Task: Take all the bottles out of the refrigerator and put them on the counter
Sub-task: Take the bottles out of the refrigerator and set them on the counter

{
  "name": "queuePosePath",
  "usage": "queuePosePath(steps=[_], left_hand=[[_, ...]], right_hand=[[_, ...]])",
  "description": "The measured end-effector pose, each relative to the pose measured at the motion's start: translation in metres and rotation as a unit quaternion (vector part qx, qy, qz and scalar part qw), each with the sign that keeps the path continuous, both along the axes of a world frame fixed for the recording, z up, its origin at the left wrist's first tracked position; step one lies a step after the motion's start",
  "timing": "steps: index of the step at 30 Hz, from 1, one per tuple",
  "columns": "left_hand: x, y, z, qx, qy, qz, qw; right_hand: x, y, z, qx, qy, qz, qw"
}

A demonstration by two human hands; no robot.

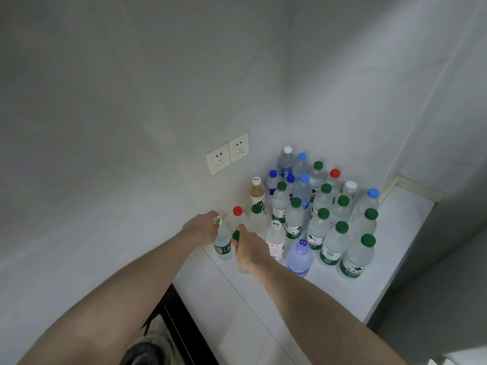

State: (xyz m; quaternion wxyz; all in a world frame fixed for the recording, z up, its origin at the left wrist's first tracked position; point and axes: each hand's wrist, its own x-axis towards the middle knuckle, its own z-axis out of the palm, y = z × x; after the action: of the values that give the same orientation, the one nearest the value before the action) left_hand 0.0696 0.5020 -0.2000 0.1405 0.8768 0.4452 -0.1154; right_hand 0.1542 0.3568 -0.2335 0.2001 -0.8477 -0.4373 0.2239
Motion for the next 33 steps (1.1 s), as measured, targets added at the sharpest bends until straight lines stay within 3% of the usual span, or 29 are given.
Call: queuePosePath(steps=[5,10,16,20,26,33], left_hand=[[-0.015,-0.023,0.02,0.034,-0.006,-0.018,0.999],[-0.046,-0.075,0.04,0.025,-0.114,-0.062,0.991],[-0.079,-0.148,0.048,-0.022,-0.22,-0.139,0.965],[-0.074,-0.212,0.039,-0.071,-0.26,-0.22,0.938],[-0.061,-0.311,0.048,-0.127,-0.278,-0.296,0.905],[-0.055,-0.425,0.065,-0.129,-0.28,-0.346,0.886]], right_hand=[[-0.002,-0.014,0.01,0.011,0.004,-0.002,1.0],[-0.008,-0.065,0.034,0.063,0.036,-0.008,0.997],[-0.025,-0.185,0.052,0.131,0.095,-0.094,0.982],[-0.035,-0.278,0.065,0.141,0.086,-0.166,0.972],[-0.041,-0.389,0.091,0.149,0.05,-0.24,0.958],[-0.056,-0.515,0.107,0.185,0.021,-0.298,0.936]])
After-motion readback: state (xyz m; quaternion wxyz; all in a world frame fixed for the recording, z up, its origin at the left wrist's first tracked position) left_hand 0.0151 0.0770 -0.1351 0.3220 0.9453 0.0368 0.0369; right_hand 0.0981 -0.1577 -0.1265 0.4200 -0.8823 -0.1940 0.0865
